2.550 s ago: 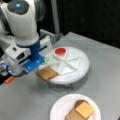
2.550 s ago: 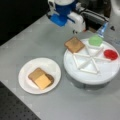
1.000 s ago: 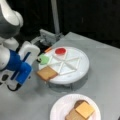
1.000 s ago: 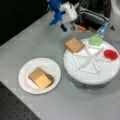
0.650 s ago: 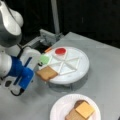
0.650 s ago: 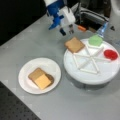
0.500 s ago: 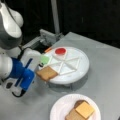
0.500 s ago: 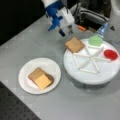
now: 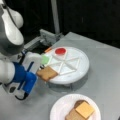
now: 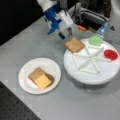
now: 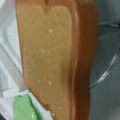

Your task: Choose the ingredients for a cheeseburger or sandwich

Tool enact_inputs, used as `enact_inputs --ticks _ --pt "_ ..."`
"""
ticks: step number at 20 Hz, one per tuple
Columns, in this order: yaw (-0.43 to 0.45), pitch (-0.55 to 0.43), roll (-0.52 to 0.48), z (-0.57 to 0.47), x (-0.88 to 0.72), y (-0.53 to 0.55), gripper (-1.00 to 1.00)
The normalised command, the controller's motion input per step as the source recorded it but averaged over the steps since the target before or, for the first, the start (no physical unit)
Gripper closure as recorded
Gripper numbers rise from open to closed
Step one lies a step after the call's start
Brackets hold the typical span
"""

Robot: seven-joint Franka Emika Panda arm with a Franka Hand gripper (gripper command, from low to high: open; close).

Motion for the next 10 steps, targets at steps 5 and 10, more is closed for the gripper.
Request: enact_inputs --ticks 5,10 --pt "0.121 -0.054 0.424 -0.18 0.11 -0.26 -1.0" --pt "0.036 -0.094 0.443 -0.13 0.12 -0.2 -1.0"
